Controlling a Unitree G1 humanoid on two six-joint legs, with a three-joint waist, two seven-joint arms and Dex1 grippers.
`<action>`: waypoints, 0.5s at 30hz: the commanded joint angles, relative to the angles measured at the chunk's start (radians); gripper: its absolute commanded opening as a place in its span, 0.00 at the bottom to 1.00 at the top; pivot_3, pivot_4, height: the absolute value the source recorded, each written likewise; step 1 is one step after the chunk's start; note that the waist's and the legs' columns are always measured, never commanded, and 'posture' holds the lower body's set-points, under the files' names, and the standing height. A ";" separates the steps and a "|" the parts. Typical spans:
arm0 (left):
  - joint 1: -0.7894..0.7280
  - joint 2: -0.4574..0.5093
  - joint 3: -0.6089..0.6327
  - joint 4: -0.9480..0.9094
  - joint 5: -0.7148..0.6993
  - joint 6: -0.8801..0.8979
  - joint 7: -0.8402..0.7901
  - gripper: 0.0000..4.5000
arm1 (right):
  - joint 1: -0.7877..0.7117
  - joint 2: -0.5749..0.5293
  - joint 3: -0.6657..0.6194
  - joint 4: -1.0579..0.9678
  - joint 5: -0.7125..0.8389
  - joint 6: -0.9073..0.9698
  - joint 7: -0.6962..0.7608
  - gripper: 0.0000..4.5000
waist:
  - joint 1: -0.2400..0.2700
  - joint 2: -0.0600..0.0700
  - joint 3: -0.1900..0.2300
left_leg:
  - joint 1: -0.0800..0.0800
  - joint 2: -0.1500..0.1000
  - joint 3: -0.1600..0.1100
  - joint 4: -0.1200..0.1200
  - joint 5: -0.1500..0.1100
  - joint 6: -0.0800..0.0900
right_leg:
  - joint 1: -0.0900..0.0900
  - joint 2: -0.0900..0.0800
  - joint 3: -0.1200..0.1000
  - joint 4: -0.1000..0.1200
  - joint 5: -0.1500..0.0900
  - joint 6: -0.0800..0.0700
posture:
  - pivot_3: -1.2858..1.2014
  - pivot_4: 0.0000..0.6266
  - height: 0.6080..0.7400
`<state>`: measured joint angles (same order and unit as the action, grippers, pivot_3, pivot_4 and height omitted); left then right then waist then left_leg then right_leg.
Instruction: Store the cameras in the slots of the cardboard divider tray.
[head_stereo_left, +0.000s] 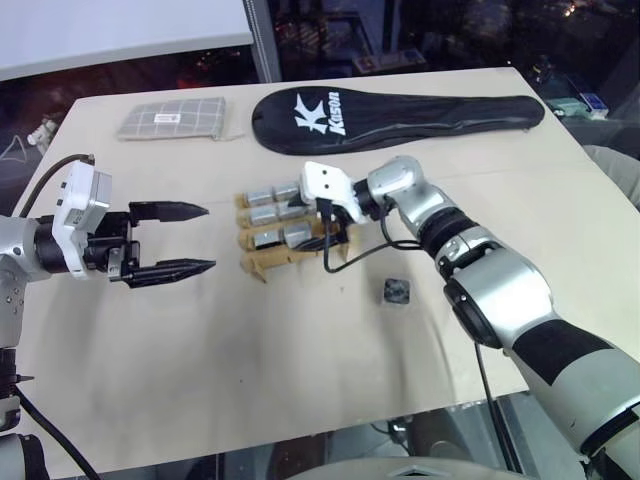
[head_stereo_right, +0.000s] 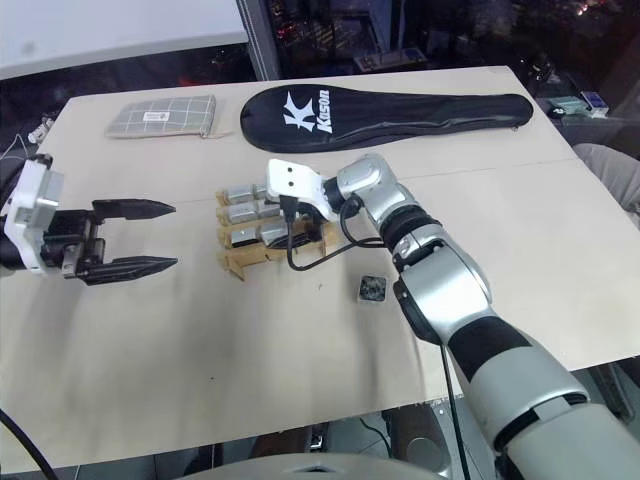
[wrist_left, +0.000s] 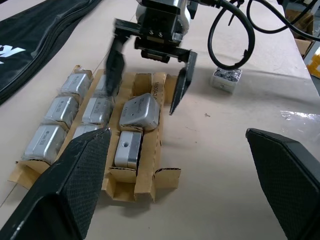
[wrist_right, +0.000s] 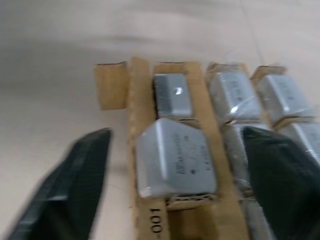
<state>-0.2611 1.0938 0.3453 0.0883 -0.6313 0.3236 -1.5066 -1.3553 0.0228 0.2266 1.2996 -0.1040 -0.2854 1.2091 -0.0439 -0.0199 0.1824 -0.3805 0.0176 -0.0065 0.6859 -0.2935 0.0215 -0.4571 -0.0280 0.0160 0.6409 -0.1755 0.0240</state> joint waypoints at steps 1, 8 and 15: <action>-0.020 0.005 0.015 -0.017 -0.005 0.001 0.002 1.00 | -0.044 -0.004 -0.056 -0.023 0.034 -0.007 0.001 0.99 | 0.000 0.000 0.000 | 0.000 0.000 0.000 0.000 0.000 0.000 | 0.000 0.000 0.000 0.000 0.000 0.000 | 0.52 0.24 1.00; -0.065 -0.001 -0.017 0.027 0.015 -0.010 -0.017 1.00 | -0.016 -0.031 -0.032 -0.054 -0.011 -0.085 0.040 0.99 | 0.000 0.000 0.000 | 0.000 -0.001 0.000 0.000 0.000 0.000 | 0.000 -0.001 0.000 0.000 0.000 0.000 | 0.52 0.24 1.00; -0.101 -0.009 -0.044 0.048 0.029 -0.018 -0.030 1.00 | 0.017 -0.022 0.017 -0.047 -0.085 -0.152 -0.044 0.99 | -0.003 0.000 0.000 | 0.000 -0.001 0.000 0.000 0.000 0.000 | 0.000 0.000 0.000 0.001 0.000 0.000 | 0.52 0.24 1.00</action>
<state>-0.3492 1.0775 0.2926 0.1372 -0.6005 0.3178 -1.5272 -1.3367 -0.0026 0.2367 1.2748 -0.1805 -0.4081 1.1827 -0.0472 -0.0200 0.1824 -0.3803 0.0169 -0.0066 0.6857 -0.2933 0.0213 -0.4571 -0.0283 0.0159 0.6413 -0.1755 0.0241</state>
